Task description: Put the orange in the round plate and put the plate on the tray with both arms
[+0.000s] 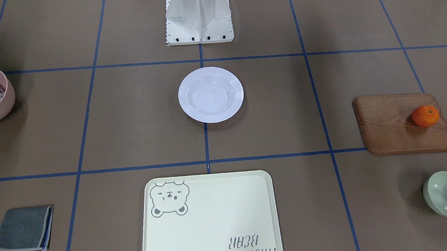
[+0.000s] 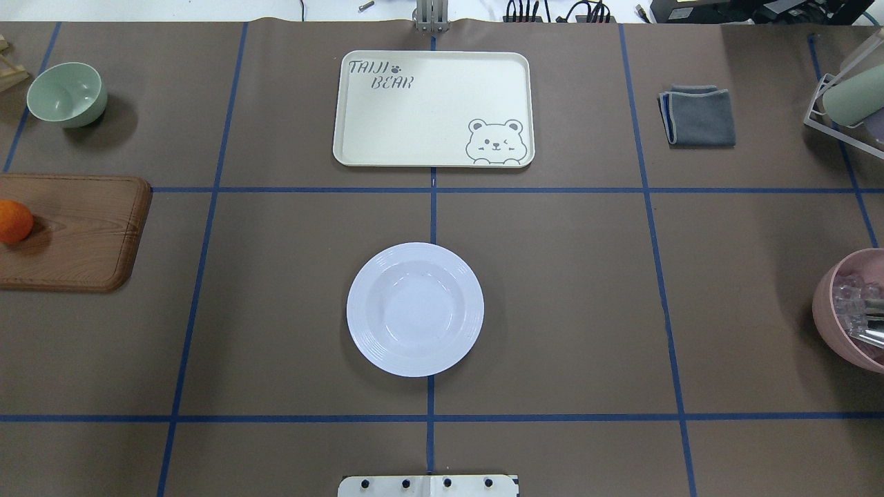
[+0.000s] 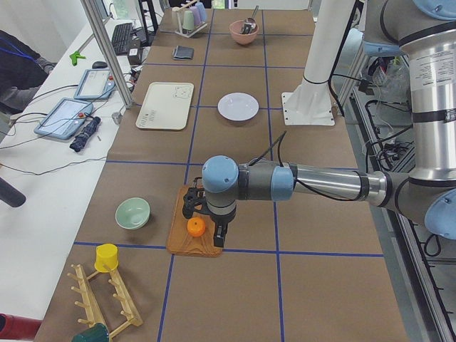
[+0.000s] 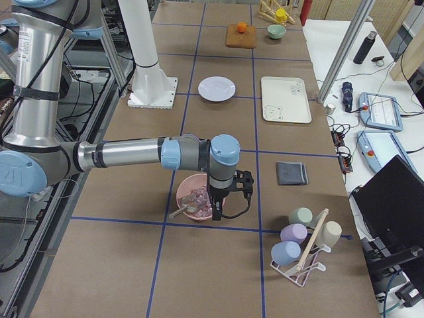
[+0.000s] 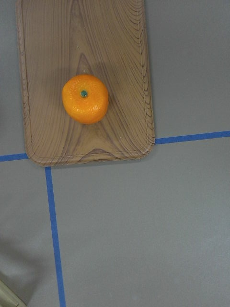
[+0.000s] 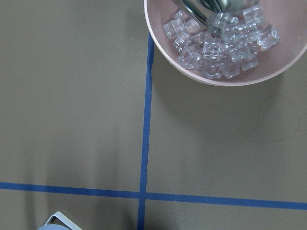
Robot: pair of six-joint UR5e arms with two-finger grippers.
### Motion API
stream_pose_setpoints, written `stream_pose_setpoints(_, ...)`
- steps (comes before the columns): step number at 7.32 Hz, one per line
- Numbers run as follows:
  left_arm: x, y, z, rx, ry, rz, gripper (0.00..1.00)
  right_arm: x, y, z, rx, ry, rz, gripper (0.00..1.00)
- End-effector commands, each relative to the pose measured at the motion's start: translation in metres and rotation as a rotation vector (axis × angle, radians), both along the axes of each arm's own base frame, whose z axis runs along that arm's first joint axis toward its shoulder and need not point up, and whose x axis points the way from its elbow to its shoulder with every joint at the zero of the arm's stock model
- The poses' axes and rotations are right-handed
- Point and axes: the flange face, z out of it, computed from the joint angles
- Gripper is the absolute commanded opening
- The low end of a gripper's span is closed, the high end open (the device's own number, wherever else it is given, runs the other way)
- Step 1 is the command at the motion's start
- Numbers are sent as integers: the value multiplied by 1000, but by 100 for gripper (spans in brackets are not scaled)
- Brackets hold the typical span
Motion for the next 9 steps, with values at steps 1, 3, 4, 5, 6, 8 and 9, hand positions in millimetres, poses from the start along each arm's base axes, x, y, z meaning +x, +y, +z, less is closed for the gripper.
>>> stream_pose_setpoints(1,1,0,3,-6,3,2,98,0,0,0,0,0,0,100)
stream_pose_setpoints(3,1,-4,-1,6,8,2,98,0,-6,-7,15,1,2,100)
stream_pose_setpoints(4,1,-6,-4,38,5,2,98,0,-7,-11,24,0,2,100)
stream_pose_setpoints(5,0,-9,-7,78,-2,2,98,1,-12,-21,45,-1,7,100)
stream_pose_setpoints(6,0,-11,-12,121,-4,0,98,1,-13,-31,66,-2,4,100)
stream_pose_setpoints(8,0,-33,-38,239,-1,1,98,-2,-44,-62,139,-15,2,100)
stream_pose_setpoints(9,-1,-38,-44,306,-3,-4,98,-4,-68,-92,241,-20,4,100)
